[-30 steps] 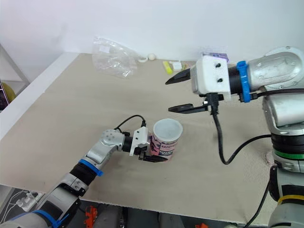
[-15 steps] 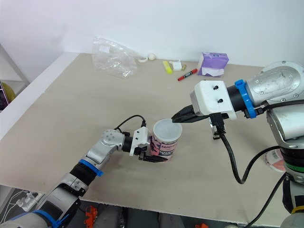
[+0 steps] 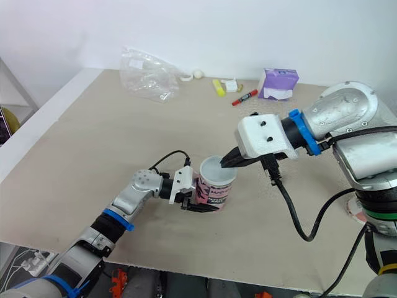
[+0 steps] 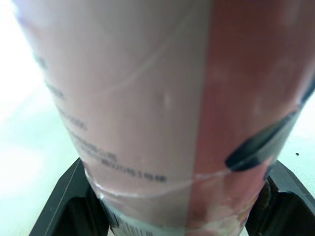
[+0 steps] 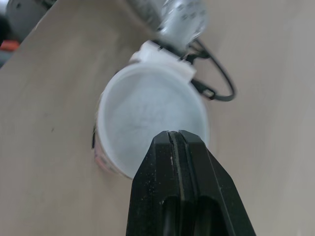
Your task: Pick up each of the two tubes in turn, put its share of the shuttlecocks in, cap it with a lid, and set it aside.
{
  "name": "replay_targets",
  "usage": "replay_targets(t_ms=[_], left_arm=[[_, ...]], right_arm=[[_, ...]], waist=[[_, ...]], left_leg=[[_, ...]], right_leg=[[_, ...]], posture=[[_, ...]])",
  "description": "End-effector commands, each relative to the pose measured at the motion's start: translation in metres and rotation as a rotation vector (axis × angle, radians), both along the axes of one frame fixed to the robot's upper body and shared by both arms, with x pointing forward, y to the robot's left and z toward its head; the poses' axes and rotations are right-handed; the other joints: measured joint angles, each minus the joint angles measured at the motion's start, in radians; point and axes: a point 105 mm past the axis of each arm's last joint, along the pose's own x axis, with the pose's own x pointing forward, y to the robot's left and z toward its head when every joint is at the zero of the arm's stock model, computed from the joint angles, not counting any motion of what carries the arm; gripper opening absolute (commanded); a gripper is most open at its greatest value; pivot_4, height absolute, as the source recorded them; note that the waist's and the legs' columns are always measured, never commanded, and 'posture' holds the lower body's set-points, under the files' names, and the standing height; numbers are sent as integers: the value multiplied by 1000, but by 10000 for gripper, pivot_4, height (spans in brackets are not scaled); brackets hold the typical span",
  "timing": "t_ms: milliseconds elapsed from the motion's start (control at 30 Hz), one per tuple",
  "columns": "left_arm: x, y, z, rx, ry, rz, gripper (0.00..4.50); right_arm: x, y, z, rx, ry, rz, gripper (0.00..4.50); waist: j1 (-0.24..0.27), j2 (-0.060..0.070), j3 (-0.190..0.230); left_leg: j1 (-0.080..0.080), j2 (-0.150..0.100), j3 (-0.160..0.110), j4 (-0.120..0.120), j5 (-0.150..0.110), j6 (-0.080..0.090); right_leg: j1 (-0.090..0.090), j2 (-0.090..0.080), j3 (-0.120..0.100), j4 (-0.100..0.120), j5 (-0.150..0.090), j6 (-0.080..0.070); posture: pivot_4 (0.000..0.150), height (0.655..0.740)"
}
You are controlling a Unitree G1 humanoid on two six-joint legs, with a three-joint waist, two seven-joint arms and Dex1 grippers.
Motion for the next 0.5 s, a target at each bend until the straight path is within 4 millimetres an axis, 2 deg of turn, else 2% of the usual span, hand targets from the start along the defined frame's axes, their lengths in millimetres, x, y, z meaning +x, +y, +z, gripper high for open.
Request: replay_targets(t_ms=[33,500], left_arm=[[4,9,-23,90,55,58,28383],[5,9,-24,88,60,65,28383]], right_arm=[[-3,2,7,-26,-33,47,740],[-5,15,-7,-68,-15,156,740]], waist=[[0,0,0],[0,0,0]], left_leg=[[0,0,0,0,0,0],[0,0,0,0,0,0]], right_leg=[[0,0,0,0,0,0],[0,0,0,0,0,0]], posture=[[1500,7400],[1500,7400]])
